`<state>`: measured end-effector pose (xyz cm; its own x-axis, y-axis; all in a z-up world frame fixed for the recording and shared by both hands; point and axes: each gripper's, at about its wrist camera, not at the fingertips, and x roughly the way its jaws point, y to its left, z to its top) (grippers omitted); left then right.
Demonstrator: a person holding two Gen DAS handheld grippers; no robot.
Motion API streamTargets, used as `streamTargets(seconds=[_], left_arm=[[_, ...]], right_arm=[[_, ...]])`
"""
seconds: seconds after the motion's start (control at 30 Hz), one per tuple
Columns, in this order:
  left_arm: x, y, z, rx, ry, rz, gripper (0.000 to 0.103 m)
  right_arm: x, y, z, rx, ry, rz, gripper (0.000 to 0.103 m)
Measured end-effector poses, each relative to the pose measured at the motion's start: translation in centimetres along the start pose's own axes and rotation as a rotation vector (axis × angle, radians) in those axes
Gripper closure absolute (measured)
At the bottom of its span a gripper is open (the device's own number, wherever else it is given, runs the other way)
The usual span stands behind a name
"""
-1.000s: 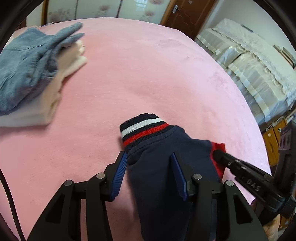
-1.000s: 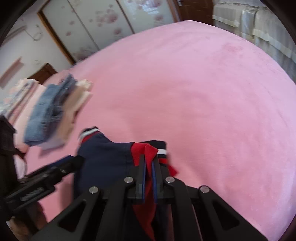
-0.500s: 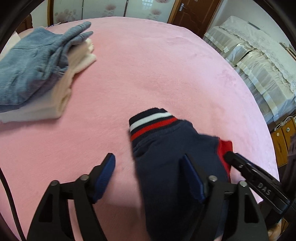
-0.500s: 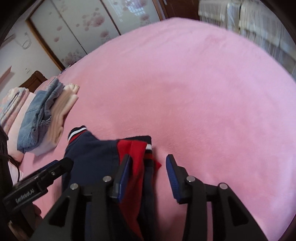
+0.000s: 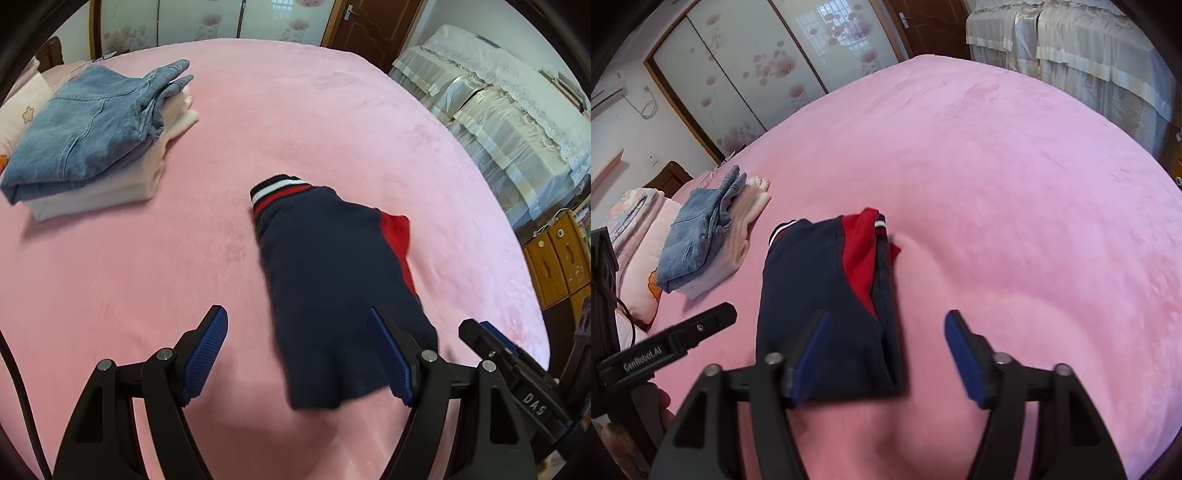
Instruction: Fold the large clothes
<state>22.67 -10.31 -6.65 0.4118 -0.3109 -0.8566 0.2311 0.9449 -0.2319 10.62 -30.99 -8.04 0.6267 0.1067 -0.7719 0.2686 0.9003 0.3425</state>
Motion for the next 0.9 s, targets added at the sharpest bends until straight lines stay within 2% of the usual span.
streamTargets(seconds=[0.17,0.3,0.4,0.47,0.6,0.67,0.77,0.9], left_arm=[[-1.5,0.3,-1.6,-0.04,0.008,-0.046,0.027],[-2.3,0.0,-2.9,-0.015,-0.003,-0.098,0.026],[-2.6,-0.2,-3.5,0.0,0.002,-0.099,0.02],[-2.8,0.0,-3.7,-0.01,-0.01,-0.112,0.019],[-2.7,1.3,-3.8,-0.053,-0.073,-0.187,0.019],[-2.2,1.7,-3.7,-0.058,-0.094,-0.191,0.019],[-0.7,2.4,-3.6,-0.059,-0.052,-0.187,0.019],[2.8,4.0,-3.0,-0.128,0.047,-0.251,0.019]], right_arm=[[-1.8,0.8,-1.3,-0.071,0.008,0.022,0.036],[-3.1,1.8,-1.7,-0.12,0.0,0.08,0.037],[-3.8,2.5,-1.9,-0.156,-0.017,0.085,0.036],[-3.7,2.6,-2.0,-0.161,-0.016,0.097,0.036],[-2.7,2.3,-1.7,-0.16,0.013,0.12,0.037],[-2.0,1.9,-1.5,-0.149,0.03,0.126,0.037],[-0.7,1.0,-1.1,-0.114,0.064,0.152,0.037],[1.8,-0.6,-0.4,-0.052,0.118,0.186,0.037]])
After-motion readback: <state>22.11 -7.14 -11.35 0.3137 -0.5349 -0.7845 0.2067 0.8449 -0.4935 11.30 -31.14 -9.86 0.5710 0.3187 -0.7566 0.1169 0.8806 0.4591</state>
